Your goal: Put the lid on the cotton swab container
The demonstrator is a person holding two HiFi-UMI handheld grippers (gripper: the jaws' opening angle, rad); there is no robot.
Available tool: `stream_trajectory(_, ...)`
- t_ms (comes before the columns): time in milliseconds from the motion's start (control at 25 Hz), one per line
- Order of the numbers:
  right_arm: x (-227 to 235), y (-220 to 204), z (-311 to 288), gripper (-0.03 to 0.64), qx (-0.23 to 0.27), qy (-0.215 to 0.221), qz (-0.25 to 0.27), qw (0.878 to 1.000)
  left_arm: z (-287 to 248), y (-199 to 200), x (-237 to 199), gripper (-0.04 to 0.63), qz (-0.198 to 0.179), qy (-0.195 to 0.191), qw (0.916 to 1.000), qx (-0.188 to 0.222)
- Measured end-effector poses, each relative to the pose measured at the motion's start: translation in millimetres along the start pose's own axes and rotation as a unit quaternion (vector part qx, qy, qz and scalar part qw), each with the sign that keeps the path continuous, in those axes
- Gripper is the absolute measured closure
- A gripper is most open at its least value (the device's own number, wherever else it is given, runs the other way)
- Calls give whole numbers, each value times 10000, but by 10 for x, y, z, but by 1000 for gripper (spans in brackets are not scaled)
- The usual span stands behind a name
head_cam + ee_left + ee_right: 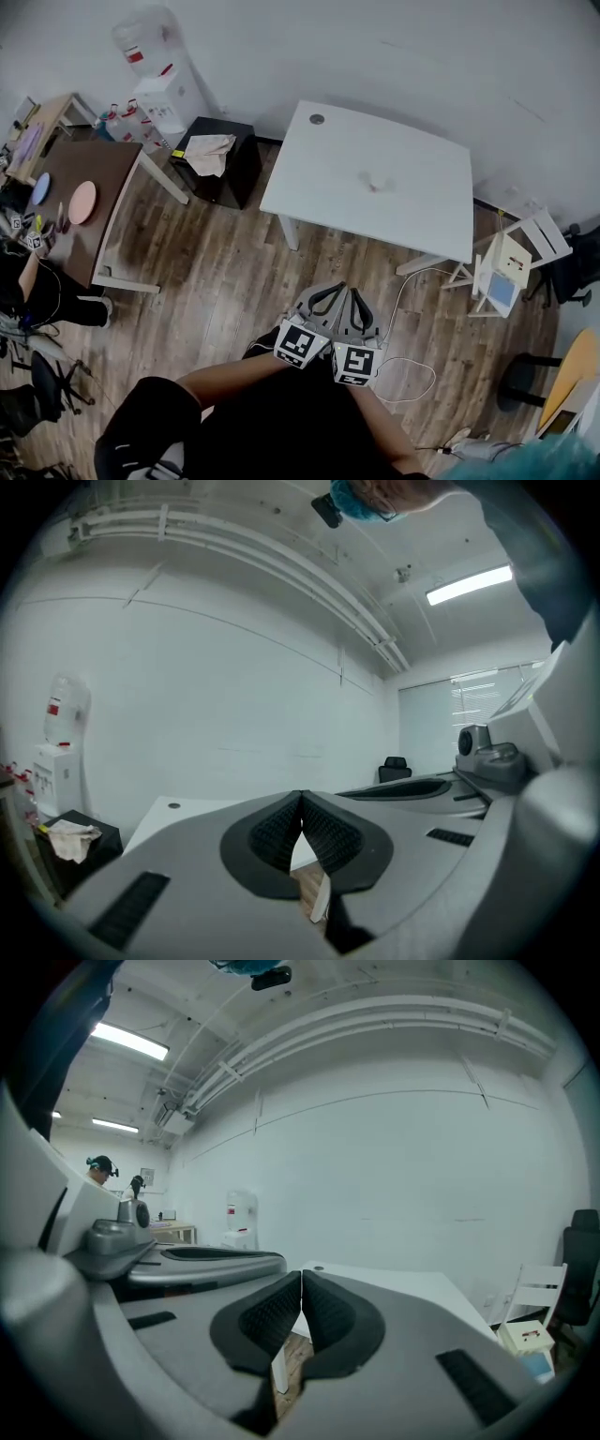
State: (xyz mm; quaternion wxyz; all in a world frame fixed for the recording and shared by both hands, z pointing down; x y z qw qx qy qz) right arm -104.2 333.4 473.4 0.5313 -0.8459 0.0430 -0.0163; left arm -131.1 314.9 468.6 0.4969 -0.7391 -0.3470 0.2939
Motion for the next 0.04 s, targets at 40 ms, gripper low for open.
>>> stream_trajectory(40, -18, 46, -53, 584, -2, -46, -17, 10000, -18, 4, -64, 581, -24, -42, 10000, -33)
Point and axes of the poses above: the fingertips, and each gripper's own axes: z backward along the fingers, x to its right, y out of its top, the point moved 1 cm from there along z, backward along the fingers, and after that the axes turned 13 degrees about -x, right-handed, at the moved point
